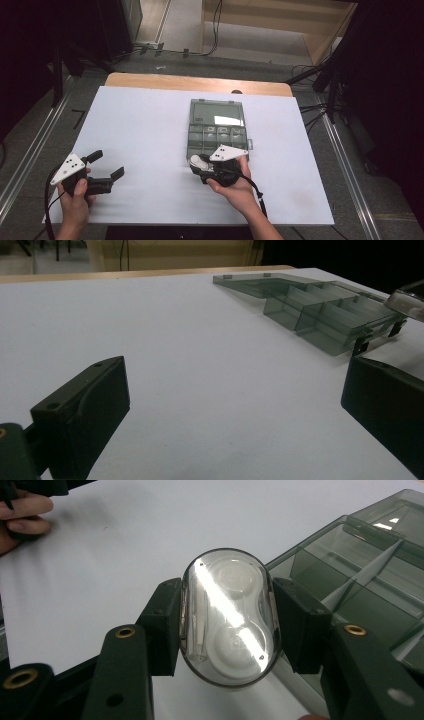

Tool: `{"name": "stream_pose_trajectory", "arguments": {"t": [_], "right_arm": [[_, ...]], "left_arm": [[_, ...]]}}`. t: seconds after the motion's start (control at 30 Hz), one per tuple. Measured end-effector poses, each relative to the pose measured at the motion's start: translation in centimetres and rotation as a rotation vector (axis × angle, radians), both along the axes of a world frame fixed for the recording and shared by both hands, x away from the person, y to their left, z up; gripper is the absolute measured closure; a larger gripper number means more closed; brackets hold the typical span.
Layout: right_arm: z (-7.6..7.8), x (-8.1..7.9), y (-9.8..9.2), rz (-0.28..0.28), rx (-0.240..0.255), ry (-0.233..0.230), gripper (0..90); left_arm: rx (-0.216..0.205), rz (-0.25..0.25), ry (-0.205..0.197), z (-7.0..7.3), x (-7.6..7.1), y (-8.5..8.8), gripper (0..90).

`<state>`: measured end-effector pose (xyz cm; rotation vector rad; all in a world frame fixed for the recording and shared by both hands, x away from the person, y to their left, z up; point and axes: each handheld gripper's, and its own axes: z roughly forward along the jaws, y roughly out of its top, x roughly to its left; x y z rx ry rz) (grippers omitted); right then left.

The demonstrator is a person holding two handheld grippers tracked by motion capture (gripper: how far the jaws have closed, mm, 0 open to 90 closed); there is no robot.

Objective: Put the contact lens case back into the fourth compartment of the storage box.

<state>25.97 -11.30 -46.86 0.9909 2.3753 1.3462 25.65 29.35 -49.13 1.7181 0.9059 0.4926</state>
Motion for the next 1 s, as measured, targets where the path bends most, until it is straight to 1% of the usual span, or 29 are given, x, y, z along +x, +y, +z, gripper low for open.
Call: {"name": "stream_pose_trajectory", "arguments": {"t": [0.27, 0.5, 0.83, 1.0], "right_arm": [[0.2, 0.1, -0.5, -0.010, 0.007, -0.001, 47.3], [0.4, 0.3, -1.0, -0.026, 0.019, -0.001, 47.3], [0.7, 0.5, -1.8, -0.045, 0.020, -0.005, 47.3], [0.9, 0.6, -2.1, -0.052, 0.030, -0.008, 47.3]], "left_arm": [[0.008, -0.002, -0.002, 0.0, 0.0, -0.1, 0.0], [0.008, -0.006, -0.002, 0.0, 0.0, -0.1, 0.0], [0.011, -0.012, -0.004, 0.0, 0.0, -0.2, 0.0], [0.014, -0.012, -0.004, 0.0, 0.0, -0.2, 0.0]]}}
